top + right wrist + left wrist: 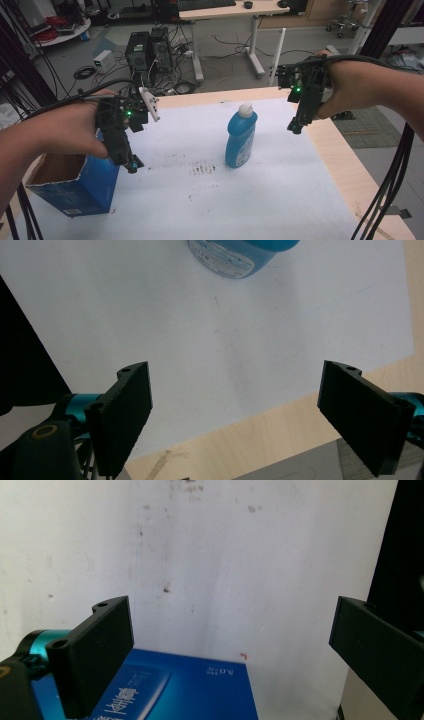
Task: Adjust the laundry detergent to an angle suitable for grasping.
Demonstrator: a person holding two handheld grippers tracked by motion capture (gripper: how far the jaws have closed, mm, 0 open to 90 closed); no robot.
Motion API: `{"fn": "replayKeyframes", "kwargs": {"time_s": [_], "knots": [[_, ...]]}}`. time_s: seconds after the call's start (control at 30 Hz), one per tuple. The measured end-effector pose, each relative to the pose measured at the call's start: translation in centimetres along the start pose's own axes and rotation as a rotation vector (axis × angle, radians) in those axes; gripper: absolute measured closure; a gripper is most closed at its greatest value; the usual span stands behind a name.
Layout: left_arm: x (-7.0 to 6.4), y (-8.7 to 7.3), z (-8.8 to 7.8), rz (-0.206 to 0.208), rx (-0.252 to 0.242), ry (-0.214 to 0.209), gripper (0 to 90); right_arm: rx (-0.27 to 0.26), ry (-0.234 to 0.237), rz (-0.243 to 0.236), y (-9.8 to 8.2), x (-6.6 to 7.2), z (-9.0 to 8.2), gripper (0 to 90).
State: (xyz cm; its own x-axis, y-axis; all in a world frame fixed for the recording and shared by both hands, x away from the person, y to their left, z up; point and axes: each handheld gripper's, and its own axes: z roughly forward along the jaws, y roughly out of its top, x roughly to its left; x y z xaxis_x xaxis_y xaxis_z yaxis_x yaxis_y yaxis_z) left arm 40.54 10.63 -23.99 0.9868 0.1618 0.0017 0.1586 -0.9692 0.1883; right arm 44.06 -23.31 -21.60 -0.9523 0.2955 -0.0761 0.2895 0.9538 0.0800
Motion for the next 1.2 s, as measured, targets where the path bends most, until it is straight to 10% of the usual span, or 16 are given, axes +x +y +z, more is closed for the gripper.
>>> {"fn": "replayKeyframes", "kwargs": {"time_s": [0.9, 1.07, 1.2], "knots": [[0.2, 5.8, -1.6, -0.215, -0.341, 0.023, 4.0, -0.014, -0.025, 0.014, -1.7, 1.2, -1.1, 13.6], [1.0, 7.8, -0.8, -0.305, -0.396, 0.021, 4.0, -0.021, -0.024, 0.008, -1.7, 1.1, -1.0, 13.6], [1.1, 9.1, 0.1, -0.285, -0.405, 0.038, 4.0, -0.02, -0.022, 0.006, -1.7, 1.1, -1.0, 13.6]]}}
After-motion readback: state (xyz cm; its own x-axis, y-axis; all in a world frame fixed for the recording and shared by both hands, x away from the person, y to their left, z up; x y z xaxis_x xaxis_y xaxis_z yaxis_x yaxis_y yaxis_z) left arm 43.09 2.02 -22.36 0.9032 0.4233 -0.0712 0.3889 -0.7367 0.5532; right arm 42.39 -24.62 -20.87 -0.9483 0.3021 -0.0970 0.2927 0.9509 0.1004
